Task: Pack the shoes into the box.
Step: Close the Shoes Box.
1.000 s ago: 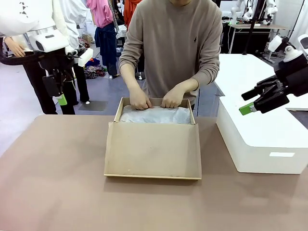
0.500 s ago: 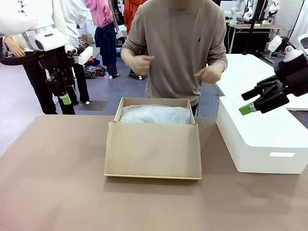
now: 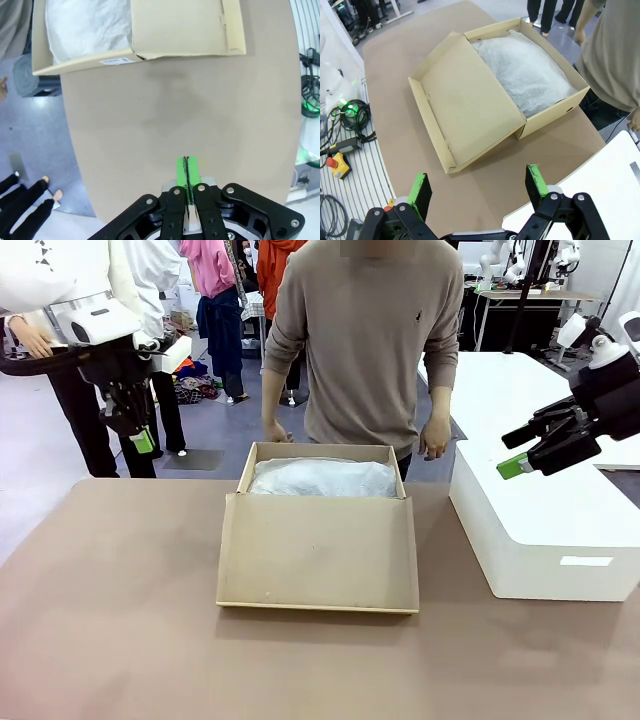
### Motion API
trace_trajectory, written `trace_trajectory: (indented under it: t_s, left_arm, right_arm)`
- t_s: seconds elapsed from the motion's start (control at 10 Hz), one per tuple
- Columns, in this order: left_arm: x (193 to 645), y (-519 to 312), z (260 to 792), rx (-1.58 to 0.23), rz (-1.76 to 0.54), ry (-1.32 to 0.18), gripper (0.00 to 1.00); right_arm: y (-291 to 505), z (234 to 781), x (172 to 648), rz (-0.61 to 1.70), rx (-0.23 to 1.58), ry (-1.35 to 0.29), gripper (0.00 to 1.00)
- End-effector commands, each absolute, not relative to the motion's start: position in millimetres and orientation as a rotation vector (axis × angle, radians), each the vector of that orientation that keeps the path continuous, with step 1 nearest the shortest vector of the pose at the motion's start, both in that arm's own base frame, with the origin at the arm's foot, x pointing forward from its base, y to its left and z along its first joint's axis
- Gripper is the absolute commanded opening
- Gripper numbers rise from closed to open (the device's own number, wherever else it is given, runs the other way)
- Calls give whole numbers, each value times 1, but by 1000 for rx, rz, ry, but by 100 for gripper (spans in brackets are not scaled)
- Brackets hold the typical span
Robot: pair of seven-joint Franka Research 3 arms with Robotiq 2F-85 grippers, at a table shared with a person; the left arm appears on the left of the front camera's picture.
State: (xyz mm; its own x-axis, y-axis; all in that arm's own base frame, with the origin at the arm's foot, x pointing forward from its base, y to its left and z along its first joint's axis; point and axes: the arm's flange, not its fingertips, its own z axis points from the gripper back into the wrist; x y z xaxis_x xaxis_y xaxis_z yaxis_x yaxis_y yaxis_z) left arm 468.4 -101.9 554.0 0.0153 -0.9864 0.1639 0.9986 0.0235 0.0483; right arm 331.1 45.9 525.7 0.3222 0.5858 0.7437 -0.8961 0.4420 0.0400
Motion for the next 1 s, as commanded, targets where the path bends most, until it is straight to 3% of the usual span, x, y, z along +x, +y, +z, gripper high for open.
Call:
trace_trajectory:
  t_s: [0.0,0.8,0.9]
  left_arm:
    - [467,-98,560,-118,-1520,-170,0]
    - [469,-101,557,-96,-1530,-158,0]
    - [474,-97,552,-136,-1450,-175,0]
  right_arm:
    - [45,525,334,1048,526,-757,100]
    - [45,525,334,1048,526,-757,100]
    - [45,525,334,1048,526,-757,100]
